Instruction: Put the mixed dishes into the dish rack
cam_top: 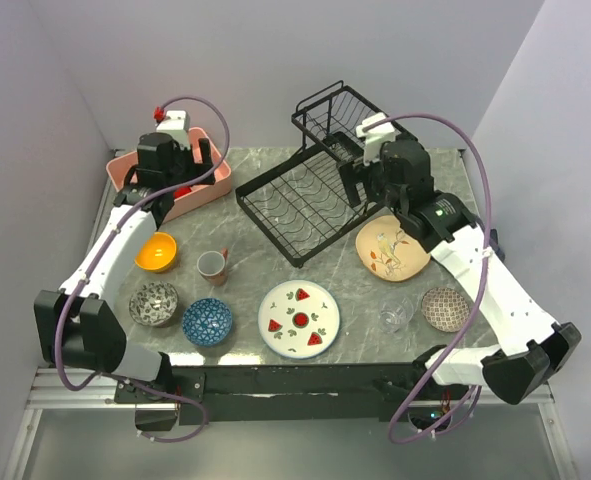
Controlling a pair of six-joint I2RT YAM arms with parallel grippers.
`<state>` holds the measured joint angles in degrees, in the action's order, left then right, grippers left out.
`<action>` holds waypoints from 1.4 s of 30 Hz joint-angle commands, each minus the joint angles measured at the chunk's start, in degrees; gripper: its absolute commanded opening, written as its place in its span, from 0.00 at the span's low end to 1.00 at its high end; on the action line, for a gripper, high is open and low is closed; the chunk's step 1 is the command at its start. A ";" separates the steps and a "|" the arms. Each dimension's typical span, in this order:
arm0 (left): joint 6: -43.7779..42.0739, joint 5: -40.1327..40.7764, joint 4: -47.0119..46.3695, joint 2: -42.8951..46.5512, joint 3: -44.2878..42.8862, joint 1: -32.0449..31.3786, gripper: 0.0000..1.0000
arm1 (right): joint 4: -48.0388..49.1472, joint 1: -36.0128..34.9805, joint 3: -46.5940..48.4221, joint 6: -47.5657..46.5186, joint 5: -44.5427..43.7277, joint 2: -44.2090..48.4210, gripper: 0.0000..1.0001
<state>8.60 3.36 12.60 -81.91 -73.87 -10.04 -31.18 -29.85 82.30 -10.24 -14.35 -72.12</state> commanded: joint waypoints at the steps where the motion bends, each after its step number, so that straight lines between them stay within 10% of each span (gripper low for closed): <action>1: -2.71 -0.01 -0.91 3.77 1.26 0.02 0.96 | 5.07 -0.83 0.93 -7.76 9.54 -0.83 1.00; 14: -3.59 -5.56 11.21 16.95 9.79 6.35 0.96 | -3.89 -4.78 13.24 -6.27 30.60 -24.90 0.93; 42: -6.05 -8.80 12.18 18.45 11.90 10.83 0.96 | -4.94 -10.06 33.36 -4.61 28.06 -53.39 0.84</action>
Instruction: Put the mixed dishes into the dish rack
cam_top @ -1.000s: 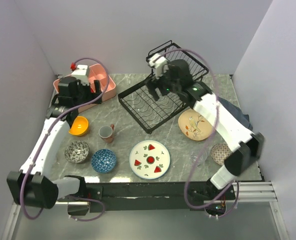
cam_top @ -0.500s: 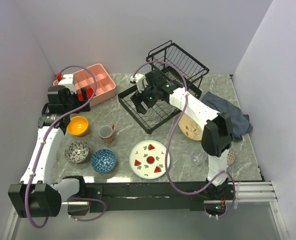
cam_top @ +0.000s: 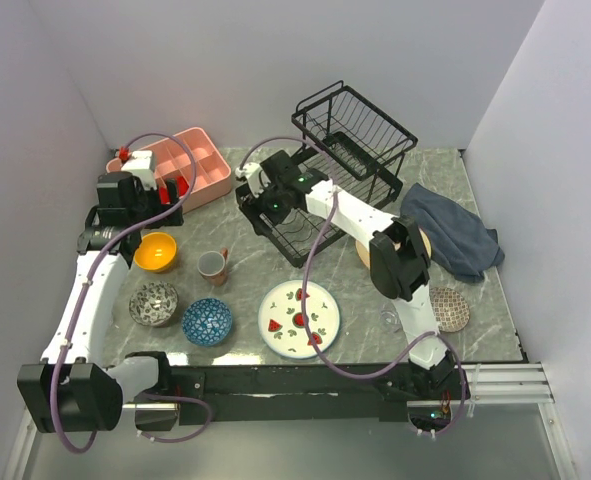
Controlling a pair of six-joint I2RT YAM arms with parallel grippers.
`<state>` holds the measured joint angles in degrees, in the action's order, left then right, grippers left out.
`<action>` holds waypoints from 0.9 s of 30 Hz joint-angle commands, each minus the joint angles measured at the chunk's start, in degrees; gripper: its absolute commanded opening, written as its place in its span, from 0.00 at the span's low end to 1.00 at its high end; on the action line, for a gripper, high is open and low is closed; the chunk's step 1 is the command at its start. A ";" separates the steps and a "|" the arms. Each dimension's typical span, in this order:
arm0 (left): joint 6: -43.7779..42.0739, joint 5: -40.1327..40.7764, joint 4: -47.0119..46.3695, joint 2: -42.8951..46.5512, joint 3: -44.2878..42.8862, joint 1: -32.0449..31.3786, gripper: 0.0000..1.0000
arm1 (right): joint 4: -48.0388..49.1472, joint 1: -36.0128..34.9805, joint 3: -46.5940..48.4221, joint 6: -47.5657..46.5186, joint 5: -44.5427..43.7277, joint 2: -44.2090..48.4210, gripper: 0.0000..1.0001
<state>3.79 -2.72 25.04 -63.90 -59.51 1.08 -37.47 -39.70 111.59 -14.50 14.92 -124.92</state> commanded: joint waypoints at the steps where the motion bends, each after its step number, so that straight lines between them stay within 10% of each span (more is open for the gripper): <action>1: -1.24 -2.64 -0.16 0.53 -2.37 -0.29 0.96 | 1.35 -0.11 4.16 -0.35 -1.38 -1.19 0.83; 27: -0.28 1.31 -1.39 0.53 -2.90 -0.73 0.97 | -6.03 -0.46 2.23 -5.35 2.48 -3.84 0.44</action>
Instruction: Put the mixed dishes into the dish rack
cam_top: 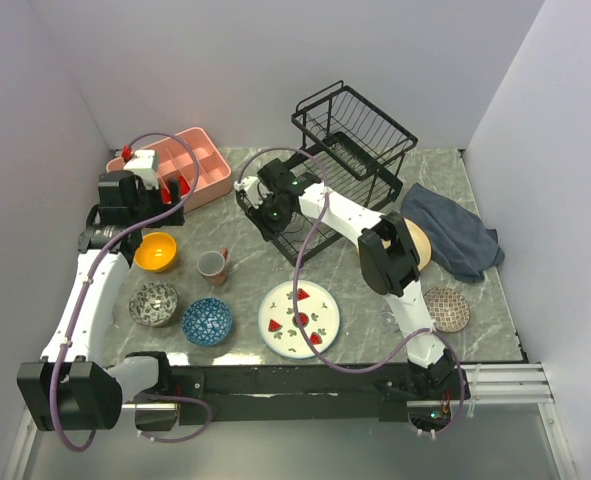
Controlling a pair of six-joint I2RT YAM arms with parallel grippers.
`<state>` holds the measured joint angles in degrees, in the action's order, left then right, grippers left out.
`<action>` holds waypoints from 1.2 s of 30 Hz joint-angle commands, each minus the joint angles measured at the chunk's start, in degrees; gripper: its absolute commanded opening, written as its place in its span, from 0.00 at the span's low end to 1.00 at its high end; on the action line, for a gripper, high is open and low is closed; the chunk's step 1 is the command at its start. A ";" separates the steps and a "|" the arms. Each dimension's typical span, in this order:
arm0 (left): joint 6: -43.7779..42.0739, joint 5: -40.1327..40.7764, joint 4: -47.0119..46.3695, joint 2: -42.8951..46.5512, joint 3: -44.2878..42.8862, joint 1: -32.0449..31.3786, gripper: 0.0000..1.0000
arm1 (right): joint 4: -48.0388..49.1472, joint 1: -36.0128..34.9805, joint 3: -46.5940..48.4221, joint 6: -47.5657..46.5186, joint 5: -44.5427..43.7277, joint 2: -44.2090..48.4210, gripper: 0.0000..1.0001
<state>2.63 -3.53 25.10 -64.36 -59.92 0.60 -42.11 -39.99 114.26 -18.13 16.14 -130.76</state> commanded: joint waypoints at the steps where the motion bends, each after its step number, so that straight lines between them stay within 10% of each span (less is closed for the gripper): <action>1: 1.06 2.12 -1.55 1.08 -2.48 -0.25 0.97 | -1.92 -0.44 -0.96 -2.34 1.52 2.43 0.33; 9: 0.53 -0.07 -4.01 4.41 1.56 -0.25 0.97 | -4.91 -2.11 -12.03 -8.31 1.44 10.16 0.00; 36: 0.00 -5.25 -4.36 11.71 10.18 -0.25 0.96 | -0.26 -1.68 -40.44 -30.30 -4.19 23.45 0.00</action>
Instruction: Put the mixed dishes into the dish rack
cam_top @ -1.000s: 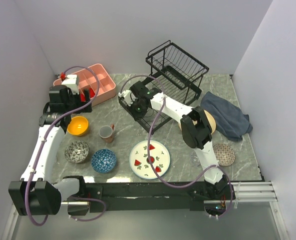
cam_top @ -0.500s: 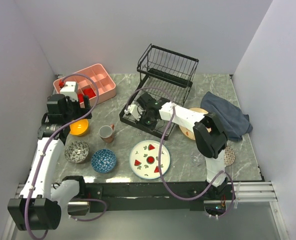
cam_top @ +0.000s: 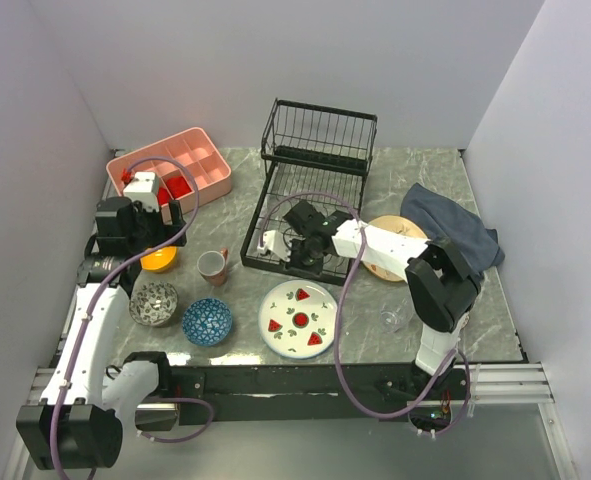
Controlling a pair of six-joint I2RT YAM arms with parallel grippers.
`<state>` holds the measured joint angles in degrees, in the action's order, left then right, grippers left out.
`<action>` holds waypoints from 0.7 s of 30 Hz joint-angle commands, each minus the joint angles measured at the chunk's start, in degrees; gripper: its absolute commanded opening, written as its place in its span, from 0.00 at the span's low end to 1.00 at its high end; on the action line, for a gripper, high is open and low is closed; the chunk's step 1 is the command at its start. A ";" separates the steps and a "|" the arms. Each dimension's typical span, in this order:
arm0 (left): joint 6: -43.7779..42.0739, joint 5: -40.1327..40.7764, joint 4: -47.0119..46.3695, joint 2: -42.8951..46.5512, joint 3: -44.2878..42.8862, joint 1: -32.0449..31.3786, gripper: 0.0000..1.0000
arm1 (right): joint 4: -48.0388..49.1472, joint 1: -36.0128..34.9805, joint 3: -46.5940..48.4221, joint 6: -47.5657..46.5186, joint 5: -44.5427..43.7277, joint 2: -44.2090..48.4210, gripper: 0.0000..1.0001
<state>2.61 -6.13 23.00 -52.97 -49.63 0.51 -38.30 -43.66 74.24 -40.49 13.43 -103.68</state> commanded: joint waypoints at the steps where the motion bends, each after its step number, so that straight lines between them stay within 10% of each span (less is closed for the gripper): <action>1: -0.06 -3.09 -2.35 0.15 -0.21 -0.16 0.97 | -3.80 2.78 0.90 -7.68 -1.48 -4.25 0.00; 21: -1.56 -5.47 -4.11 -4.34 -1.00 -0.16 0.97 | -0.99 14.83 -4.72 -12.51 -5.87 -1.44 0.01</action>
<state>2.13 -9.74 21.02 -57.21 -49.52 0.49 -37.69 -32.67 72.77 -51.33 18.90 -103.15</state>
